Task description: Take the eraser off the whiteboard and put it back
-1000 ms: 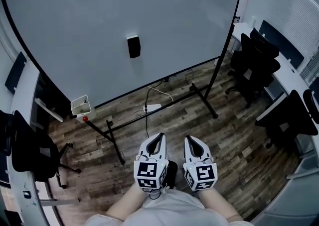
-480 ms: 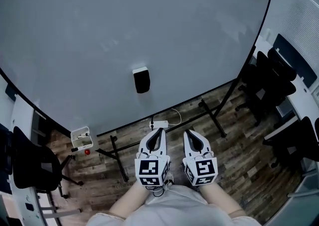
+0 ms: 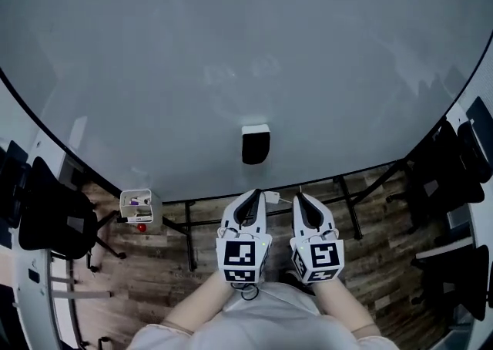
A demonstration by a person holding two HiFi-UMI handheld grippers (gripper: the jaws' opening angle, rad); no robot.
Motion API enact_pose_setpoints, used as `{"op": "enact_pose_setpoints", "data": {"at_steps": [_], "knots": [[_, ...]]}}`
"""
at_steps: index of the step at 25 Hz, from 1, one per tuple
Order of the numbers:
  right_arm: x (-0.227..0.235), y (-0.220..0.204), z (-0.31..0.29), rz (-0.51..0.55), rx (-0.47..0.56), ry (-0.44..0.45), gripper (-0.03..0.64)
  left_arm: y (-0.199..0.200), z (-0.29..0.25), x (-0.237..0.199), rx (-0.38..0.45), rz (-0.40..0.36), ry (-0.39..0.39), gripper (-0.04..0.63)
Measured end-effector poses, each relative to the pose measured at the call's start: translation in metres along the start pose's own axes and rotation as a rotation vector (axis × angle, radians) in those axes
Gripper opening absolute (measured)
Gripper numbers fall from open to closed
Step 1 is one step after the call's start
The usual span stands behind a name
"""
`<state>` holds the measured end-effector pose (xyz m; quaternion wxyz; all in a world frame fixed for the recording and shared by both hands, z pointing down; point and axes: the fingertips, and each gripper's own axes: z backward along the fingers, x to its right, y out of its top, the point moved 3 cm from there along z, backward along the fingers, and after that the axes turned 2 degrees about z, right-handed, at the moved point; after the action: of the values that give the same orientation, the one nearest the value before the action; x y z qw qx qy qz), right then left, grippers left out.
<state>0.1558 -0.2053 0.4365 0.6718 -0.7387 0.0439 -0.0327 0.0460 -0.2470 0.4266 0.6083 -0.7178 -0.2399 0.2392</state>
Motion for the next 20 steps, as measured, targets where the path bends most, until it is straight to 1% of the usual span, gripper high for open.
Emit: {"op": "enact_pose_setpoints", "data": {"at_steps": [6, 9, 10, 11, 12, 16, 20], "knots": [[0.010, 0.008, -0.028, 0.044, -0.015, 0.154, 0.028, 0.011, -0.014, -0.003, 0.024, 0.054, 0.122, 0.020], [0.017, 0.015, -0.039, 0.060, -0.005, 0.207, 0.028, 0.022, -0.021, -0.005, 0.042, 0.052, 0.182, 0.025], [0.019, 0.016, -0.041, 0.068, -0.007, 0.222, 0.028, 0.024, -0.023, -0.006, 0.044, 0.051, 0.199, 0.063], [0.020, 0.015, -0.043, 0.076, -0.011, 0.236, 0.028, 0.026, -0.024, -0.006, 0.045, 0.053, 0.216, 0.143], [0.020, 0.014, -0.044, 0.082, -0.015, 0.250, 0.028, 0.028, -0.024, -0.008, 0.046, 0.055, 0.236, 0.178], [0.024, 0.013, -0.052, 0.083, -0.026, 0.294, 0.028, 0.037, -0.033, -0.015, 0.057, 0.068, 0.302, 0.240], [0.032, 0.007, -0.057, 0.101, -0.039, 0.306, 0.028, 0.045, -0.048, -0.020, 0.052, 0.092, 0.309, 0.264]]}}
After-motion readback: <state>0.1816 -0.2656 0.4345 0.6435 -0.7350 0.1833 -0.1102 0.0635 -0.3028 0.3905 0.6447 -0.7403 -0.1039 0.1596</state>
